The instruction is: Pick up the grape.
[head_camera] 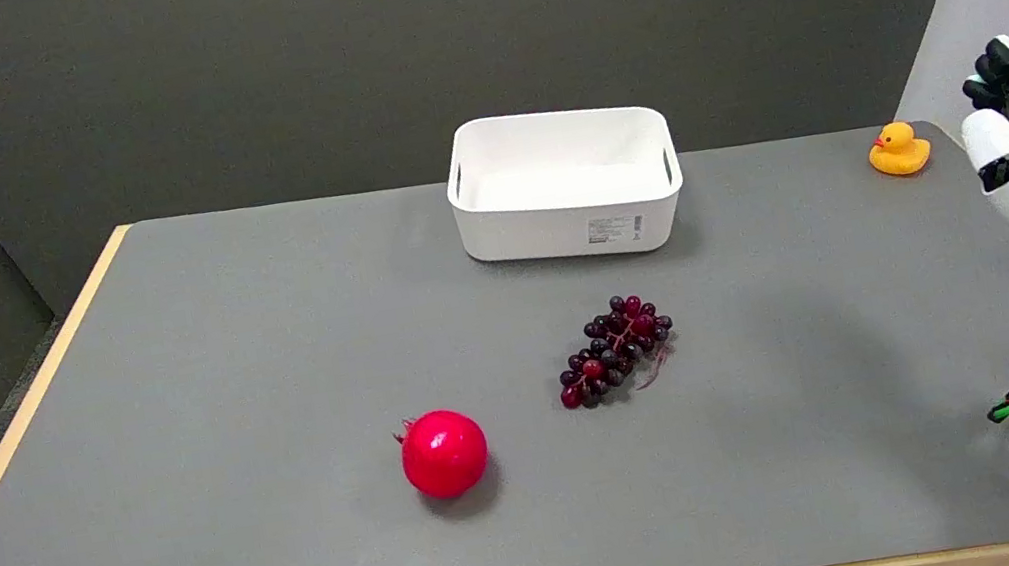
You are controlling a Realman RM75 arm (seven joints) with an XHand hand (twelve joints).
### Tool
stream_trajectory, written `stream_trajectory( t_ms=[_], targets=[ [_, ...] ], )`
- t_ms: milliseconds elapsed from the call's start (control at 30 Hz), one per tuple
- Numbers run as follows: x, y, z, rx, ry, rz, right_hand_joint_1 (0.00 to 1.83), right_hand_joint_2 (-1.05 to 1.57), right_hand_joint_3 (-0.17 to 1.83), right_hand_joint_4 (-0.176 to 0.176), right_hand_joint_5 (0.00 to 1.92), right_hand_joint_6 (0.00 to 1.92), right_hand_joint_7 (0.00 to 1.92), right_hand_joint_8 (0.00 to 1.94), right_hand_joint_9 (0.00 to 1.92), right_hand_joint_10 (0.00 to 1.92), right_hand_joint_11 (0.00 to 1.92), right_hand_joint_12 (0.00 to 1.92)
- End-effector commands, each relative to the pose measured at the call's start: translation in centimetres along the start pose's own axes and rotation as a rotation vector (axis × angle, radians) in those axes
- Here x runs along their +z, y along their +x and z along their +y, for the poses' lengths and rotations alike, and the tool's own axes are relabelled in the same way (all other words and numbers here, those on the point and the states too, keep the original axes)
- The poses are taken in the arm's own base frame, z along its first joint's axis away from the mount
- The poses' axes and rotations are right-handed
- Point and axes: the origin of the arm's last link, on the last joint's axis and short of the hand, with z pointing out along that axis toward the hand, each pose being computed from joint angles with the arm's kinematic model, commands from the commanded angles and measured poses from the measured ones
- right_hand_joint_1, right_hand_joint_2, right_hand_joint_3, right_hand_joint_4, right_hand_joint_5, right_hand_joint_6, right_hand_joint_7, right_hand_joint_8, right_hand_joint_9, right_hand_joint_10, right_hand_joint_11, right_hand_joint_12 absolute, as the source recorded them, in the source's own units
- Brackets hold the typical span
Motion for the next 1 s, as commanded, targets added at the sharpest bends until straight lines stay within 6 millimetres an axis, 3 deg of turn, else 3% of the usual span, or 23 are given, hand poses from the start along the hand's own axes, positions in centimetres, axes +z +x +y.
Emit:
stream_trajectory(
  t_ms=[33, 200, 367, 567, 800, 1000],
  targets=[
    [3.0, -0.7, 0.8, -0.082, 0.025, -0.204, 0.22, 0.7, 0.97, 0.008, 0.14, 0.37, 0.24, 0.34, 0.21, 0.74, 0.0, 1.13],
    [3.9, -2.1, -0.6, -0.064, 0.109, -0.348, 0.22, 0.7, 0.97, 0.011, 0.14, 0.38, 0.25, 0.34, 0.22, 0.74, 0.01, 1.14],
    [4.0, -5.4, -3.3, -0.046, 0.276, -0.562, 0.24, 0.69, 0.98, 0.012, 0.14, 0.38, 0.26, 0.35, 0.22, 0.75, 0.02, 1.14],
    [3.3, -7.6, -6.3, -0.039, 0.453, -0.672, 0.42, 0.69, 0.98, 0.019, 0.16, 0.4, 0.27, 0.36, 0.22, 0.74, 0.01, 1.13],
    [0.0, -10.4, -8.9, -0.229, 0.682, -0.741, 0.58, 0.69, 0.99, 0.012, 0.19, 0.43, 0.28, 0.37, 0.21, 0.73, 0.0, 1.11],
    [-4.3, -12.4, -8.8, -0.282, 0.763, -0.813, 0.68, 0.69, 1.01, 0.014, 0.22, 0.46, 0.28, 0.39, 0.21, 0.73, 0.0, 1.08]
  ],
)
